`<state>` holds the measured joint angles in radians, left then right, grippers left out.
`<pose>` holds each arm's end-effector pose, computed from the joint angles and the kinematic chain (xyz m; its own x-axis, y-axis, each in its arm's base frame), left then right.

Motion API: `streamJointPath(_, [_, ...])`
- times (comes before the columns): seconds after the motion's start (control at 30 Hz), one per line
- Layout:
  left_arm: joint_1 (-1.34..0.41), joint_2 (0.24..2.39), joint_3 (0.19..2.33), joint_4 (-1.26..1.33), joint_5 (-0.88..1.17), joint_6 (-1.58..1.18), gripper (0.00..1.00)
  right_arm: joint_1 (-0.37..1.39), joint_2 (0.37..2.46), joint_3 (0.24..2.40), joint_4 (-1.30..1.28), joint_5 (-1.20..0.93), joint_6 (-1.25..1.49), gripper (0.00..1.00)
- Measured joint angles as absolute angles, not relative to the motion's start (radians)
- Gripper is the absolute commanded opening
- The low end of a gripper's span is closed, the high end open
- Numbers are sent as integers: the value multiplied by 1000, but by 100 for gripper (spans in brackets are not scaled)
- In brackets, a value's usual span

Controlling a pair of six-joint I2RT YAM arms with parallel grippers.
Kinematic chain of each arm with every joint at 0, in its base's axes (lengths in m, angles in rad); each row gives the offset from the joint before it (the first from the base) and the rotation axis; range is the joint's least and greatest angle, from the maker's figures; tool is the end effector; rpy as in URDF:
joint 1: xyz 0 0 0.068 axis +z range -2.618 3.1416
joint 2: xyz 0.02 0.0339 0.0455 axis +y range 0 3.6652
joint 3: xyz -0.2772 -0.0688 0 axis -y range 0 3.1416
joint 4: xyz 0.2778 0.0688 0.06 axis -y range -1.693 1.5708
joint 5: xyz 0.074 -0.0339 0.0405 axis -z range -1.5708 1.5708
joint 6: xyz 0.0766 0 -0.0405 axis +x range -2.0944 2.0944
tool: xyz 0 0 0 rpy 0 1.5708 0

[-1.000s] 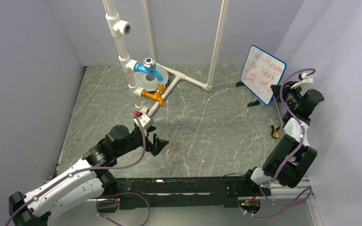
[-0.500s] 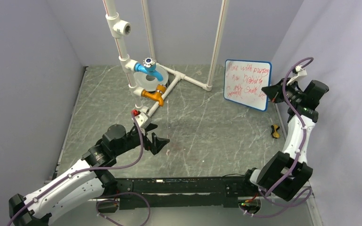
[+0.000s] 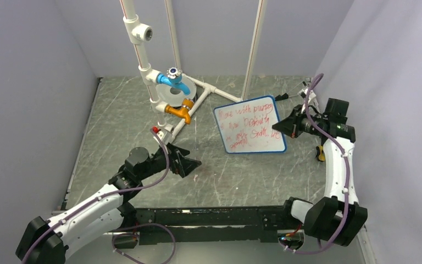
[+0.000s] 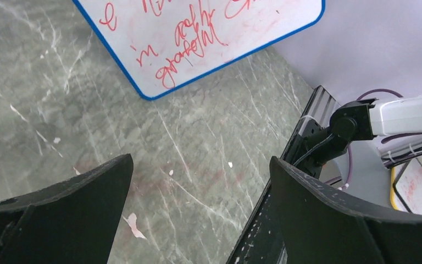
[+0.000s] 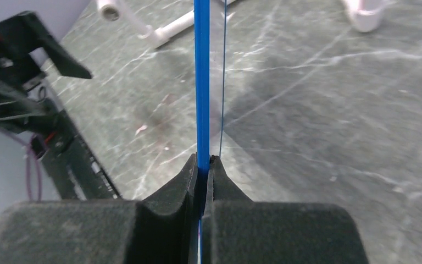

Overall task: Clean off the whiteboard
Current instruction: Pass from the right arm to the left

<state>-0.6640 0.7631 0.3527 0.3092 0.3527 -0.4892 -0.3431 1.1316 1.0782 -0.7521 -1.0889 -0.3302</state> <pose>0.1754 -0.1709 0.2345 -0.4692 -0.1928 -0.8618 0.7120 0.4947 -0.4983 0.2664 -0.0231 0.3305 -0.5056 0.0210 -0.8625 -0.6196 0.6869 0.3799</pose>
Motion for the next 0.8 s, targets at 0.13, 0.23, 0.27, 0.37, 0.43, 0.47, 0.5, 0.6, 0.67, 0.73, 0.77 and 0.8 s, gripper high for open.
streamJointPath(0.13, [-631,762,235,443,342,-597,99,-244,1163,1072,-770,-1128,-330,0])
streamJointPath(0.23, [-567,773,147,543,345,-669,99,-182,1209,1070,-770,-1161,-334,0])
streamJointPath(0.27, [-542,786,123,576,347,-691,99,-160,1225,1067,-769,-1171,-334,0])
streamJointPath(0.37, [-492,832,89,643,350,-732,99,-110,1260,1052,-761,-1192,-331,0])
streamJointPath(0.43, [-473,865,79,686,349,-752,99,-81,1278,1042,-752,-1208,-323,0])
streamJointPath(0.47, [-466,882,73,715,346,-760,99,-70,1286,1037,-747,-1216,-316,0])
streamJointPath(0.5, [-459,899,63,750,342,-770,100,-63,1292,1035,-741,-1222,-308,0])
streamJointPath(0.6, [-444,950,28,837,332,-785,98,-49,1315,1034,-714,-1248,-284,0])
streamJointPath(0.67, [-437,1001,10,893,331,-799,96,-43,1326,1034,-697,-1258,-276,0])
streamJointPath(0.73, [-434,1056,10,944,331,-810,95,-39,1332,1034,-681,-1262,-261,0])
streamJointPath(0.77, [-433,1082,10,971,331,-815,94,-38,1334,1034,-673,-1266,-255,0])
streamJointPath(0.8, [-432,1110,10,1000,331,-821,93,-37,1334,1034,-663,-1268,-245,0])
